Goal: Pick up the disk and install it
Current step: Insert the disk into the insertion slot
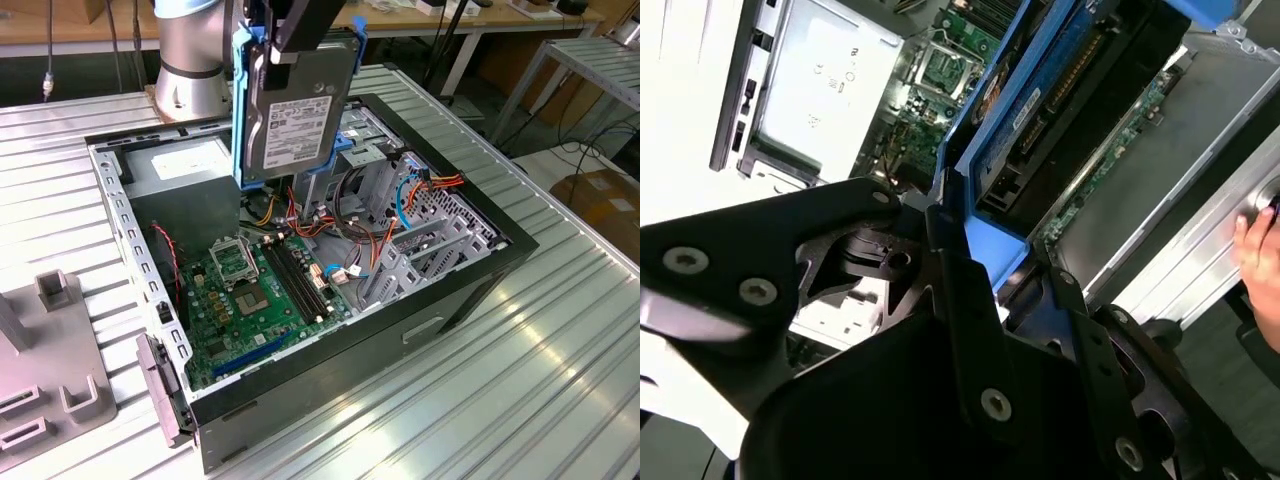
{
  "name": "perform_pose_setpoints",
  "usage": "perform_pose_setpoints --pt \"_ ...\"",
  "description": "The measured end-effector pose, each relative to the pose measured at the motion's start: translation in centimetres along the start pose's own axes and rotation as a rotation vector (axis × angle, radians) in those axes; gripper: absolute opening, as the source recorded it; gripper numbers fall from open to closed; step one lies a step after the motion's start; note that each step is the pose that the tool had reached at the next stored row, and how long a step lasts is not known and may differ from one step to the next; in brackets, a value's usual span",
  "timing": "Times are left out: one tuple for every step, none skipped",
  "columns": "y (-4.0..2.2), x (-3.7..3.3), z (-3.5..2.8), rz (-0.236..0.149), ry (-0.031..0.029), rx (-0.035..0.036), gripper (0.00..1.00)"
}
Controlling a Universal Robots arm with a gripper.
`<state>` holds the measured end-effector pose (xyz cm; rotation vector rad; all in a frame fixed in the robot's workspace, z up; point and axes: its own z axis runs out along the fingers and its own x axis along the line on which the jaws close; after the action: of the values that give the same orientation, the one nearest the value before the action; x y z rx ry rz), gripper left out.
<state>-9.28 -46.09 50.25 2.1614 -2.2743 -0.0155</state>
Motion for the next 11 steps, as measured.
perform_pose_setpoints --pt "-0.19 0.19 0.01 0.0 0.0001 -0.001 0.37" --pt "-0.31 0.32 0.02 0.001 0.0001 -0.0018 0.37" --pt "-0.57 0.55 0.03 0.001 0.0002 -0.0029 0.37" --pt "-0.94 0.64 0.06 0.001 0.0001 -0.0036 0.37" --pt "-1.24 0.65 0.05 0.001 0.0003 -0.0044 0.37" --pt "-1.56 0.66 0.05 0.001 0.0003 -0.0051 0.37" --pt "-1.9 0.67 0.06 0.001 0.0003 -0.0059 0.37" --pt "-2.18 0.68 0.06 0.001 0.0003 -0.0067 0.37" --pt "-2.52 0.69 0.06 0.001 0.0003 -0.0074 0.37" --pt "-2.77 0.69 0.05 0.001 0.0004 -0.0081 0.37" --pt "-3.25 0.71 0.05 0.001 0.0004 -0.0093 0.37"
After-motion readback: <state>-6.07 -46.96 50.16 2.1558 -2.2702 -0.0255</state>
